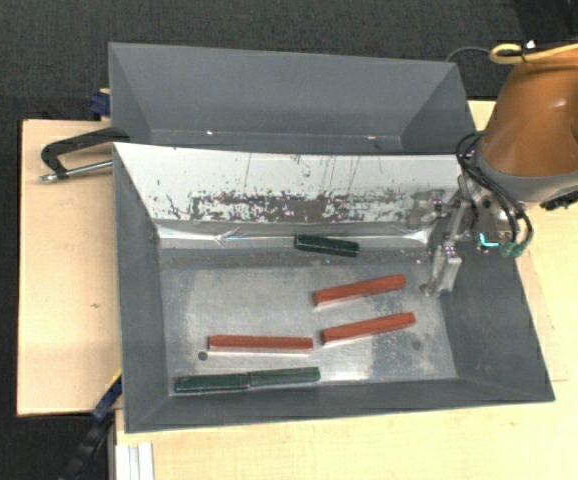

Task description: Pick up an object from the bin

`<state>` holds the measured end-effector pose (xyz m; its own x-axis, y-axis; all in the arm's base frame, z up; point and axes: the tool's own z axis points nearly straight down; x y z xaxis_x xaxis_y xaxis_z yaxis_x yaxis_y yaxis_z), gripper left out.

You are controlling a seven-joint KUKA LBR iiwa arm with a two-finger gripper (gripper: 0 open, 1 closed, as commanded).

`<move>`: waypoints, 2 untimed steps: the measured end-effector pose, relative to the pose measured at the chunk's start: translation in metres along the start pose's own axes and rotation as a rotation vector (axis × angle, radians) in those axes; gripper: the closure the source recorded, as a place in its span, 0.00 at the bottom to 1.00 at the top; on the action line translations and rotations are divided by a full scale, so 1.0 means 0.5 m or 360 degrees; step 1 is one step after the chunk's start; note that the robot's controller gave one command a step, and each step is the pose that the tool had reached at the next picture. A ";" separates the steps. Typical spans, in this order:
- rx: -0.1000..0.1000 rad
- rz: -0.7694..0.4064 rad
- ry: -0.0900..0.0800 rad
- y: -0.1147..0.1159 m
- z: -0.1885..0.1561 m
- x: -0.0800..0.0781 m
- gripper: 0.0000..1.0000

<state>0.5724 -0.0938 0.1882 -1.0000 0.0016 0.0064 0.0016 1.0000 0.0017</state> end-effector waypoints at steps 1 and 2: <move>0.0002 -0.0002 -0.0013 0.001 -0.009 -0.004 0.00; 0.0003 -0.0045 -0.0020 -0.001 0.115 0.052 0.00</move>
Offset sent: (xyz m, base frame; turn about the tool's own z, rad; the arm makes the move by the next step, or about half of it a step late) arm -0.0527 -0.0017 -0.1132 -0.0506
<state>0.5462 -0.0941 0.1307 -0.9996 -0.0264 -0.0063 -0.0264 0.9997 -0.0003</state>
